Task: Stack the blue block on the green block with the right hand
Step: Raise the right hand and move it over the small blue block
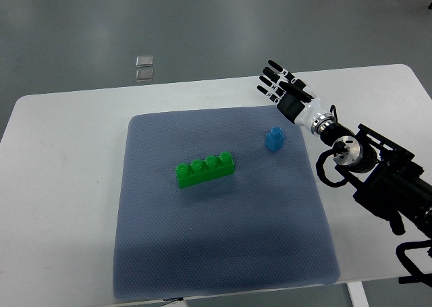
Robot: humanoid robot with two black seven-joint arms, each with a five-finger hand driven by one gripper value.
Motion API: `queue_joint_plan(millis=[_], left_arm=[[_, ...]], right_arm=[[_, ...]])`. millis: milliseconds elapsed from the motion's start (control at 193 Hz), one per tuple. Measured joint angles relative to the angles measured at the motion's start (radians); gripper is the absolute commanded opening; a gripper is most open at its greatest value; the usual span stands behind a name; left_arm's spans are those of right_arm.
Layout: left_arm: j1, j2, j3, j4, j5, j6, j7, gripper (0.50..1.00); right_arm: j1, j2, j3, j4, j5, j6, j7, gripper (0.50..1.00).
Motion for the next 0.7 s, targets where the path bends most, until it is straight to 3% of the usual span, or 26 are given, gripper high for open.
queue_joint_plan(millis=[523,699], left_arm=[[0.000,0.000,-0.003,-0.001,-0.002,0.002,0.000,1.000],[-0.001,0.000,-0.003,-0.011,-0.002,0.002,0.000,1.000]], right_arm=[[0.019,-0.017,-0.009,0.018,-0.001,0.015,-0.015,0.924],[0.051,-0.050,-0.026,0.026,-0.039,0.019,-0.059,0.924]])
